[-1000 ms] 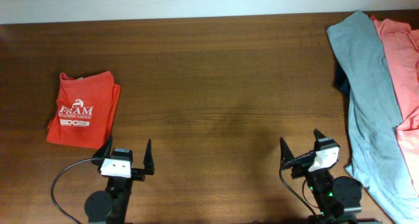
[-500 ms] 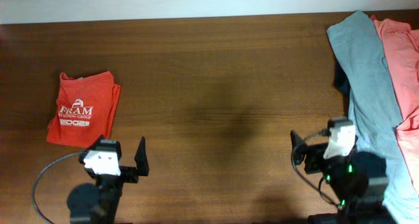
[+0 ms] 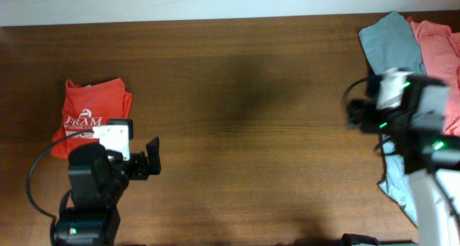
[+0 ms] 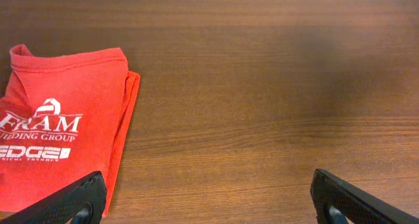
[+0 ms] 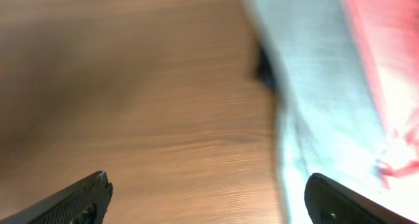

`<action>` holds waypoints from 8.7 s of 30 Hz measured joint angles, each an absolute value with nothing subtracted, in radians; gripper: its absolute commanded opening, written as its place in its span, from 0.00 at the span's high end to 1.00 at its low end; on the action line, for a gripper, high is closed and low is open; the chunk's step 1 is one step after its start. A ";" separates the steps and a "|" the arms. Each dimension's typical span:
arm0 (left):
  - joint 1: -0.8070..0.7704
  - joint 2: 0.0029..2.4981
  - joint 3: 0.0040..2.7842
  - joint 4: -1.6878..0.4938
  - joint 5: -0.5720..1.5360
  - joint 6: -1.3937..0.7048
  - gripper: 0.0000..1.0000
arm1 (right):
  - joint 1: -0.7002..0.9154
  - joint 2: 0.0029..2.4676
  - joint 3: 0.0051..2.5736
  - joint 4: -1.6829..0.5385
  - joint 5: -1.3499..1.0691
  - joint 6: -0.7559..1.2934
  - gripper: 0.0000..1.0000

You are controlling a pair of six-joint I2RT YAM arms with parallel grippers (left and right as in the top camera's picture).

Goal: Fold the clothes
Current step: 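Reach the right gripper to the pink t-shirt on the right pile and grasp it, then lift the pink t-shirt with the right gripper and drag it toward center, then grasp the left end of the pink t-shirt with the left gripper, then stretch the pink t-shirt flat between both grippers across the table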

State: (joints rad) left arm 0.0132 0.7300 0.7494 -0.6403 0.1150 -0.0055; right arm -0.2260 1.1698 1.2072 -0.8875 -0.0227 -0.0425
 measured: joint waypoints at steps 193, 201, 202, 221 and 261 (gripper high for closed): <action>0.035 1.957 1.481 -0.847 0.151 -0.147 0.01 | -0.187 1.452 1.501 -1.256 -0.253 0.043 0.03; -0.128 1.957 1.459 -0.964 0.136 -0.147 0.04 | -0.187 1.457 1.501 -1.253 -0.252 0.044 0.03; -0.157 1.957 1.455 -0.965 0.121 -0.149 0.08 | -0.187 1.458 1.501 -1.253 -0.252 0.044 0.03; -0.258 1.957 1.309 -0.754 -0.016 -0.257 0.31 | -0.187 1.459 1.501 -1.253 -0.253 0.044 0.03; -0.258 1.988 1.308 -0.728 -0.006 -0.270 0.39 | -0.187 1.459 1.501 -1.253 -0.252 0.044 0.04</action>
